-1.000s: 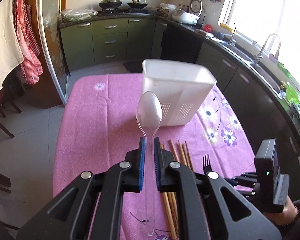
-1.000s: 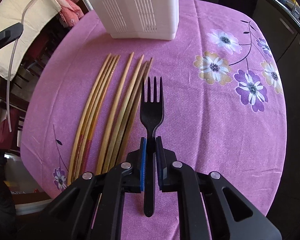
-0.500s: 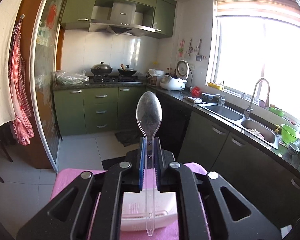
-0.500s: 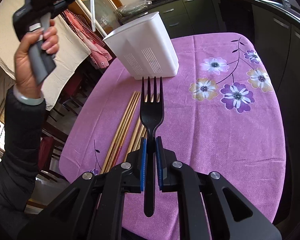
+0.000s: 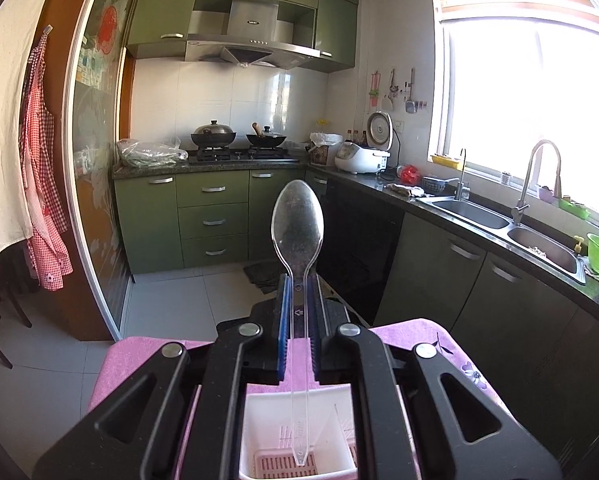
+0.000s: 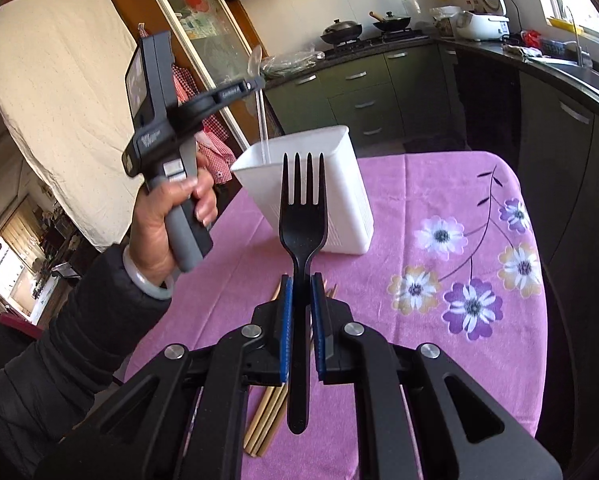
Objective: Organize utensils
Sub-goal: 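Lower spoon into white caddy with left gripper while right gripper inserts fork there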
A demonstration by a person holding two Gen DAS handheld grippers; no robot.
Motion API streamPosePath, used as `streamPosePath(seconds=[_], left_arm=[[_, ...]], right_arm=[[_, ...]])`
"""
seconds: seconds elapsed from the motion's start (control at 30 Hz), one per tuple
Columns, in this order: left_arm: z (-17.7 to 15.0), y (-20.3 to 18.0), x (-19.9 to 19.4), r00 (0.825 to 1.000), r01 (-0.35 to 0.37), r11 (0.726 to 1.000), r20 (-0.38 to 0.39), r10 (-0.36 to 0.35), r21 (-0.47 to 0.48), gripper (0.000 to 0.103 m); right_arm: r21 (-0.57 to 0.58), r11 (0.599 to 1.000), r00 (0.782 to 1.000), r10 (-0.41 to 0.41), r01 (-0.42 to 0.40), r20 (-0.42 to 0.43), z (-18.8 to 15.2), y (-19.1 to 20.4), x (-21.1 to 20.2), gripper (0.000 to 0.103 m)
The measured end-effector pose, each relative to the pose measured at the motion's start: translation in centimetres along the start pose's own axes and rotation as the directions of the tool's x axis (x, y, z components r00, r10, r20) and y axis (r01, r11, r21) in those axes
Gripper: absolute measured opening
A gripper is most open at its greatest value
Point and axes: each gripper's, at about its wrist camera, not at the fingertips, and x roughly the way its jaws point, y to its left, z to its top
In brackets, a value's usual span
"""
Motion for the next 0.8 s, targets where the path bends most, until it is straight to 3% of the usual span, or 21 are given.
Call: streamPosePath(seconds=[0.3,0.53,0.7,0.8], left_arm=[[-2.4,1.5,-0.3,0.996,0.020,1.000,-0.085,-0.019,0.008,0.012],[-2.5,2.8,-5.3,0.998,0.050,0.999,-0.049,-0.050,-0.007,0.021],[-2.5,3.2,-8.5,0.996,0.075,0.997,-0.046,-0.075,0.006,0.021],[-2.9,3.3,-9.7,0.994,0.090,0.996,-0.057,-0.090,0.012,0.021]], right_arm=[[-0.023,1.000,0.994,0.012,-0.010,0.108,7.8,1.5,1.9,0.010],[-0.005,1.000,0.959,0.003,-0.002,0.284,13.7,2.1,3.4,0.010],[-0.036,0.989,0.925,-0.119,0.142,0.361,16.7,2.6,6.9,0.010],[-0.056,0.978,0.919,-0.166,0.199,0.357,16.8,2.2,9.5,0.010]])
